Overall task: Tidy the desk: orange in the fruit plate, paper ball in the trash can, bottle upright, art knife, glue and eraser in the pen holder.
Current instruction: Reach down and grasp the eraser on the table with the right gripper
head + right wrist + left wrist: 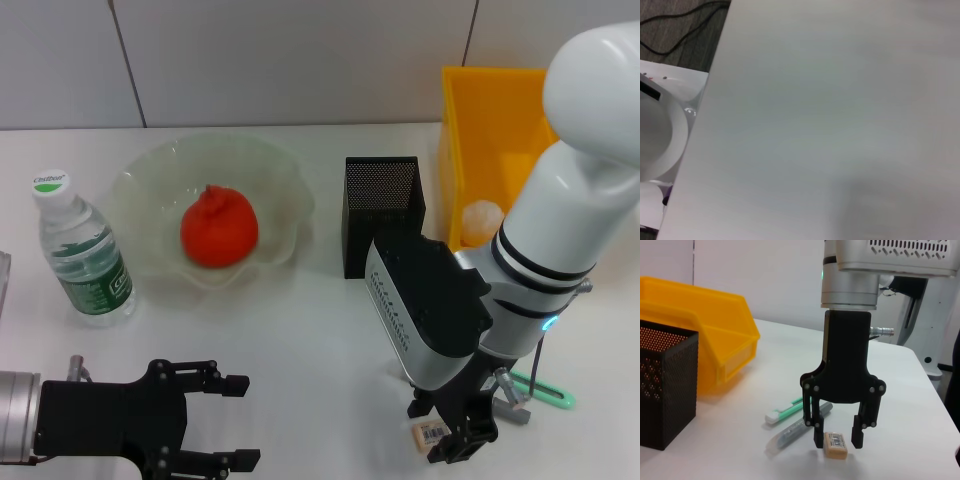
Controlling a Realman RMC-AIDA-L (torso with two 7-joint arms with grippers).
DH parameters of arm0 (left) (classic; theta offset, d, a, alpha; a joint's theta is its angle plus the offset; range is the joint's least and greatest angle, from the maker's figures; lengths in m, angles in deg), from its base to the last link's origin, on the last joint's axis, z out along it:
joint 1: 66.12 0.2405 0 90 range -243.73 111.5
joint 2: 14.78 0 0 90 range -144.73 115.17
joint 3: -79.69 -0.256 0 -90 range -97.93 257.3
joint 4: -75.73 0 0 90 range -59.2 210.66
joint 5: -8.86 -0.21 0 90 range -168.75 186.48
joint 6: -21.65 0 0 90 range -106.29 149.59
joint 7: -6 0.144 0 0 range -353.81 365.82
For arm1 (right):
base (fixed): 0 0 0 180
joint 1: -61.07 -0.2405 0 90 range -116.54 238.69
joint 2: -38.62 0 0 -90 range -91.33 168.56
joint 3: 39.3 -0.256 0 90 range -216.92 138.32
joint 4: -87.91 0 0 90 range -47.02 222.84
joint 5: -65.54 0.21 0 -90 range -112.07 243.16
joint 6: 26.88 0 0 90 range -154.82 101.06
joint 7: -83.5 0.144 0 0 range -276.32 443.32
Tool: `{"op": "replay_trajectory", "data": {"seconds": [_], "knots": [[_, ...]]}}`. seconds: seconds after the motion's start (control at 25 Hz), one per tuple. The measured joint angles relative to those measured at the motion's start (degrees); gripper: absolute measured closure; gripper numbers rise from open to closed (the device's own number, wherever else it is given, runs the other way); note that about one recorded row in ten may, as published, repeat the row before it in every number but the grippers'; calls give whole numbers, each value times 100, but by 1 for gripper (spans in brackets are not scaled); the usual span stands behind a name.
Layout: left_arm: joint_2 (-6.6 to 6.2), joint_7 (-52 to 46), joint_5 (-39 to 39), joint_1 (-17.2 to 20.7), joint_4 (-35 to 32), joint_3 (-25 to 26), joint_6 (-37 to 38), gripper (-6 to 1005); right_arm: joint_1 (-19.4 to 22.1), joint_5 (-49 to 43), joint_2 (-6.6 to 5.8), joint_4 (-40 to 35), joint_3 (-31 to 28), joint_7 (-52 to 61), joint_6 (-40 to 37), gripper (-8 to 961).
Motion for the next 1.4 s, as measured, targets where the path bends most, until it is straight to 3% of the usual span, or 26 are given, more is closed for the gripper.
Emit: {"op": "replay_trajectory", "data": {"seconds": [1.4], "knots": [[8,0,0,-16,0,0,-52,214,39,17,0,-3,211,10,150,507]]}}
